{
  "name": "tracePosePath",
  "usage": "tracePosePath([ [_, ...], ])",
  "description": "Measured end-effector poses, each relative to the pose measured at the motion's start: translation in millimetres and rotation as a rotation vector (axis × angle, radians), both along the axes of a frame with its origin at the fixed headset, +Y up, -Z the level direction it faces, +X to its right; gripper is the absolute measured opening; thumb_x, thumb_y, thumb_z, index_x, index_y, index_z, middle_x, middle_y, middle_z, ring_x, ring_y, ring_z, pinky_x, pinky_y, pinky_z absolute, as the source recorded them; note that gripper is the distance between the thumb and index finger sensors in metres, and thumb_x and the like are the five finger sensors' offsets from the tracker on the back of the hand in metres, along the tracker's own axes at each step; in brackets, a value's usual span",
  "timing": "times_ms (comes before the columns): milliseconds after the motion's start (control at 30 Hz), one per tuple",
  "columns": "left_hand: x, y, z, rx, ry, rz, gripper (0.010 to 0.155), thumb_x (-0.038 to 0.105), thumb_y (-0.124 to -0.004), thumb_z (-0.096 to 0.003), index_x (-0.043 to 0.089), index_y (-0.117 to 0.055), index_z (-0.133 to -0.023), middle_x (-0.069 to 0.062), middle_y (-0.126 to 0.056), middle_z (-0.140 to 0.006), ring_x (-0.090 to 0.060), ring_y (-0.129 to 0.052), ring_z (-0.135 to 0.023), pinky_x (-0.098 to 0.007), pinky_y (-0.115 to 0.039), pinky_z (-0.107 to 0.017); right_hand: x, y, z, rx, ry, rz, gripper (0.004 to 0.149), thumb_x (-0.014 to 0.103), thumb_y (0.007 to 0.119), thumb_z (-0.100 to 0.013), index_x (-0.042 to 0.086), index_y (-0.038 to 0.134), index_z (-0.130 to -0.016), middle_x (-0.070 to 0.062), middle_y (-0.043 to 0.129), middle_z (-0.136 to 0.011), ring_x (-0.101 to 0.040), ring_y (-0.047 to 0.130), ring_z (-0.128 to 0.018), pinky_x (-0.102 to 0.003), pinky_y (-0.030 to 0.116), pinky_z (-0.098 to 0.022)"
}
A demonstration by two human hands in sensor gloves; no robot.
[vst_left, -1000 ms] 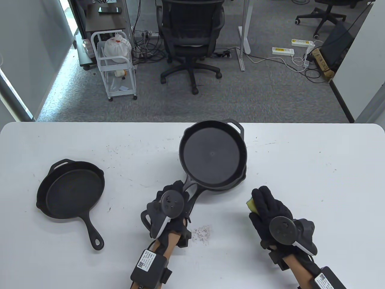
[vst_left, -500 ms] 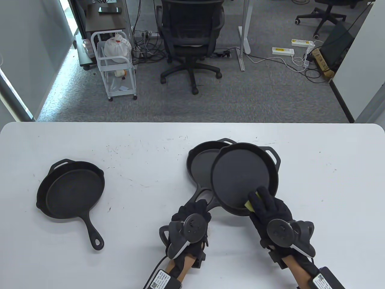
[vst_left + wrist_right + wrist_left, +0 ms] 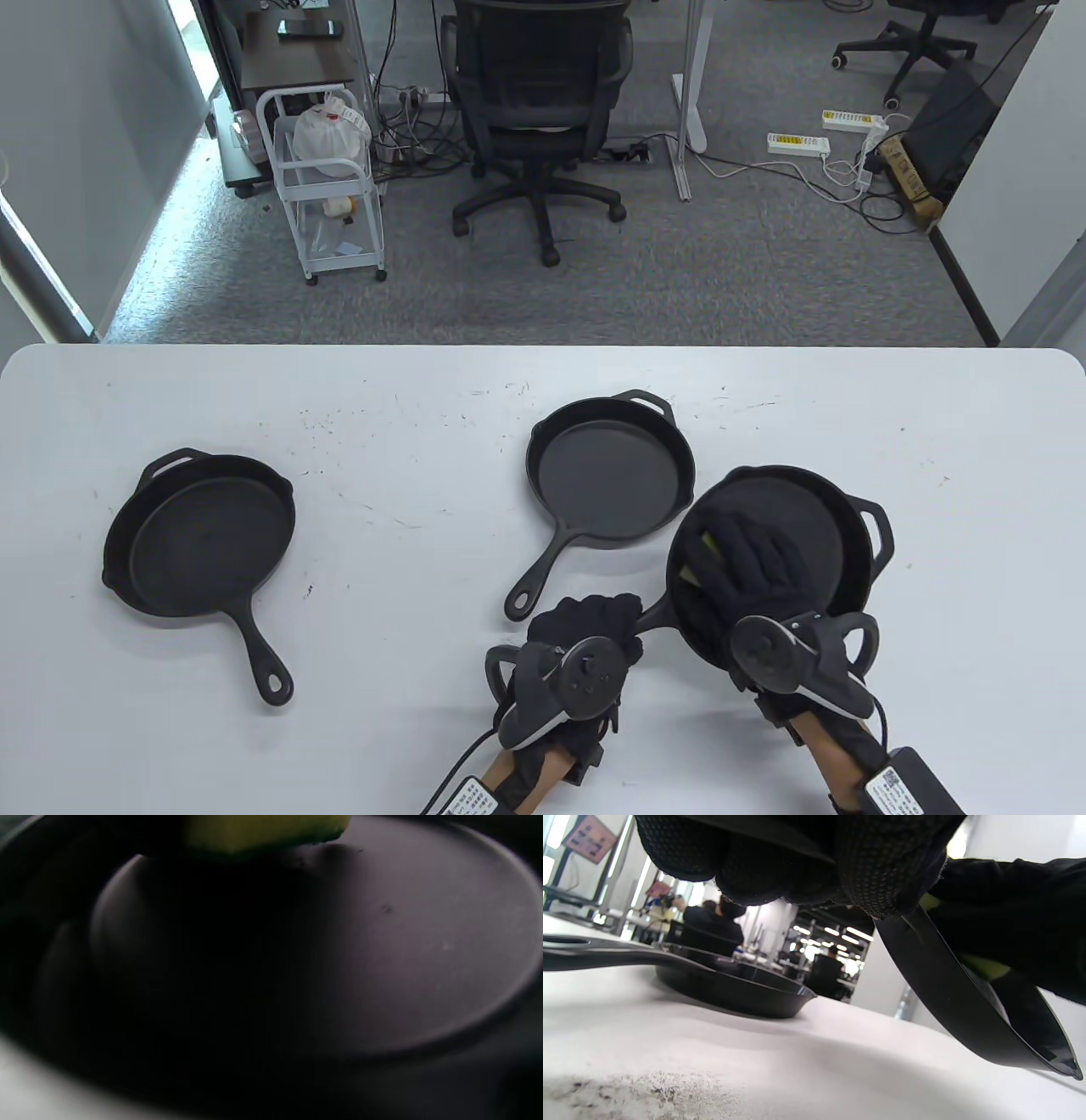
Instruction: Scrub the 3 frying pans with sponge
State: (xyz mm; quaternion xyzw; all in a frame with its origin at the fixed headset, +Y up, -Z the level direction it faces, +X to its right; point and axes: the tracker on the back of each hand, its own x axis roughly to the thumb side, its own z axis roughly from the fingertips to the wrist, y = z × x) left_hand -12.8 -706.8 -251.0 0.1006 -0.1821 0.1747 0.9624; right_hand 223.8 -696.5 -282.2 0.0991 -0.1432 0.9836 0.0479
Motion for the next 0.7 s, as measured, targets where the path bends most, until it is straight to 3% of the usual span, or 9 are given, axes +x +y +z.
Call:
tracePosePath([
  [67,-0.3,0.7,2.1,0.03,-0.001,-0.01,0.057,0.037,-0.092,-0.0383,0.026,-0.085,-0.094,-0.002,-0.096,-0.078,-0.022,-0.096,-0.06,-0.054,-0.078,-0.06,18.3,1.8,-3.8,-0.012,-0.09,-0.035,0.066,0.048,0.074,-0.045,0.048,0.043,-0.103,0.009,0.037,-0.118,-0.022,0.048,-0.11,-0.053,0.042,-0.078],
  [133,-3.5,1.6,0.9,0.04,0.015,-0.007,0.057,0.038,-0.092,-0.0383,0.026,-0.085,-0.094,-0.002,-0.096,-0.078,-0.022,-0.096,-0.06,-0.054,-0.079,-0.059,33.1,0.8,-4.9,-0.019,-0.153,-0.048,0.066,0.048,0.075,-0.046,0.047,0.044,-0.104,0.006,0.04,-0.118,-0.025,0.057,-0.106,-0.053,0.041,-0.078],
  [233,-11.8,1.1,-2.0,0.042,0.065,0.039,0.057,0.036,-0.091,-0.0392,0.024,-0.085,-0.095,-0.005,-0.096,-0.078,-0.024,-0.096,-0.059,-0.055,-0.079,-0.058,33.0,-1.7,-2.8,-0.073,-0.13,0.012,0.064,0.044,0.083,-0.045,0.042,0.057,-0.103,0.003,0.052,-0.115,-0.028,0.068,-0.097,-0.052,0.043,-0.077],
  [367,-23.5,0.4,-5.2,0.028,0.095,0.101,0.057,0.036,-0.09,-0.0409,0.022,-0.084,-0.096,-0.007,-0.095,-0.078,-0.025,-0.095,-0.058,-0.056,-0.079,-0.057,7.3,-4.5,3.0,-0.106,-0.031,0.107,0.065,0.046,0.086,-0.043,0.043,0.059,-0.102,0.003,0.056,-0.114,-0.028,0.072,-0.093,-0.055,0.049,-0.075],
  [500,-20.7,2.1,-3.1,0.014,0.067,0.084,0.057,0.036,-0.09,-0.0402,0.023,-0.085,-0.095,-0.005,-0.095,-0.078,-0.024,-0.095,-0.058,-0.055,-0.078,-0.058,-30.6,-9.6,17.7,-0.077,0.138,0.213,0.067,0.047,0.085,-0.043,0.046,0.054,-0.103,0.006,0.05,-0.116,-0.026,0.068,-0.097,-0.054,0.049,-0.076],
  [600,-10.0,1.1,-0.2,0.002,0.002,0.024,0.057,0.038,-0.091,-0.0389,0.026,-0.086,-0.094,-0.003,-0.096,-0.078,-0.022,-0.097,-0.059,-0.053,-0.08,-0.059,-36.6,-8.7,23.8,-0.007,0.109,0.237,0.068,0.048,0.079,-0.044,0.043,0.047,-0.104,0.008,0.044,-0.117,-0.023,0.059,-0.105,-0.053,0.049,-0.076],
  [700,-4.6,1.3,2.2,-0.009,-0.05,0.011,0.057,0.037,-0.093,-0.0381,0.027,-0.087,-0.093,-0.002,-0.097,-0.078,-0.021,-0.097,-0.06,-0.053,-0.079,-0.06,-17.7,-3.7,18.2,-0.006,0.02,0.143,0.071,0.05,0.075,-0.045,0.045,0.038,-0.105,0.007,0.036,-0.118,-0.025,0.05,-0.108,-0.054,0.046,-0.076],
])
